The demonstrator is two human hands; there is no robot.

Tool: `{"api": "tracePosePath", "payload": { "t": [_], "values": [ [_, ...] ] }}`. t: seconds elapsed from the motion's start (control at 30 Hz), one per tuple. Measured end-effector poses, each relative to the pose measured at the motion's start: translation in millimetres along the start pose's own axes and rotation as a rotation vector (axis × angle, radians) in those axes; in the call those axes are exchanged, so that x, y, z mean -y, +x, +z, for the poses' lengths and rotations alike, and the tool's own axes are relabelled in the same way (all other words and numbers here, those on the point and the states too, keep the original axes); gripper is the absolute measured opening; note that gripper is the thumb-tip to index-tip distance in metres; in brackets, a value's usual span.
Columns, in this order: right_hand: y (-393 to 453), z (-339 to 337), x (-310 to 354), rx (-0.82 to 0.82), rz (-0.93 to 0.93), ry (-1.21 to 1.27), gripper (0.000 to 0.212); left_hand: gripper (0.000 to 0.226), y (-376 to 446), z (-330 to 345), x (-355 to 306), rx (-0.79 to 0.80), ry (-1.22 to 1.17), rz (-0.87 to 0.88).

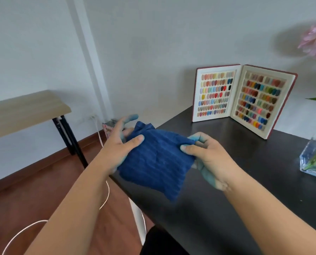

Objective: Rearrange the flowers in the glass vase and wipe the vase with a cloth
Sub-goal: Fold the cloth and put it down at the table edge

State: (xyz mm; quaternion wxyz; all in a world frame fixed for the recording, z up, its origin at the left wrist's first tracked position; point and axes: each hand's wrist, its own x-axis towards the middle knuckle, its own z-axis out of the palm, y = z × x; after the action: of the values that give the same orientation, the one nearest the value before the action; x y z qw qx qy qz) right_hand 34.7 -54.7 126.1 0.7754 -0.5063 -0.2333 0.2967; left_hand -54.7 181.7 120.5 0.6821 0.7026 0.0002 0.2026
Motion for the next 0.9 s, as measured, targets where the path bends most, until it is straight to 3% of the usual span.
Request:
{"api": "tracePosePath", "payload": {
  "t": [0.1, 0.2, 0.3, 0.37, 0.47, 0.57, 0.7, 0.8, 0.87, 0.9],
  "values": [
    [13.8, 14.1, -23.9, -0.020, 0.121, -0.014, 0.027, 0.056, 0.4, -30.5, 1.8, 0.069, 0.169, -0.020],
    [32.2, 20.9, -53.3, -0.139, 0.168, -0.116, 0.026, 0.058, 14.6, -50.6, 18.0, 0.179, 0.374, -0.139],
    [43.7, 19.6, -86.8, -0.340, 0.108, -0.542, 0.026, 0.060, 30.1, -55.8, 48.5, 0.248, 0.651, -0.246],
    [45.7, 20.6, -102.7, -0.357, -0.025, -0.807, 0.028, 0.062, 37.2, -54.6, 66.1, 0.284, 0.819, -0.232],
    [50.4, 20.8, -113.2, -0.367, -0.165, -0.870, 0.038, 0.072, 46.1, -56.9, 79.0, 0.289, 0.788, -0.218],
    [54.5, 17.5, -113.5, -0.442, -0.229, -0.738, 0.042, 0.078, 52.2, -62.1, 81.7, 0.204, 0.654, -0.215],
    [61.9, 16.1, -112.9, -0.518, -0.161, -0.556, 0.041, 0.083, 53.9, -59.7, 79.1, 0.154, 0.574, -0.153],
    [58.1, 25.6, -116.5, -0.563, -0.314, -0.933, 0.056, 0.080, 45.1, -46.0, 85.5, 0.162, 0.900, -0.036],
    [53.6, 33.0, -122.1, -0.422, -0.475, -1.234, 0.059, 0.067, 32.5, -31.7, 90.1, 0.121, 1.074, 0.106],
    [52.1, 34.4, -125.2, -0.320, -0.471, -1.377, 0.058, 0.057, 25.3, -25.2, 92.8, 0.110, 1.151, 0.174]
  ]
}}
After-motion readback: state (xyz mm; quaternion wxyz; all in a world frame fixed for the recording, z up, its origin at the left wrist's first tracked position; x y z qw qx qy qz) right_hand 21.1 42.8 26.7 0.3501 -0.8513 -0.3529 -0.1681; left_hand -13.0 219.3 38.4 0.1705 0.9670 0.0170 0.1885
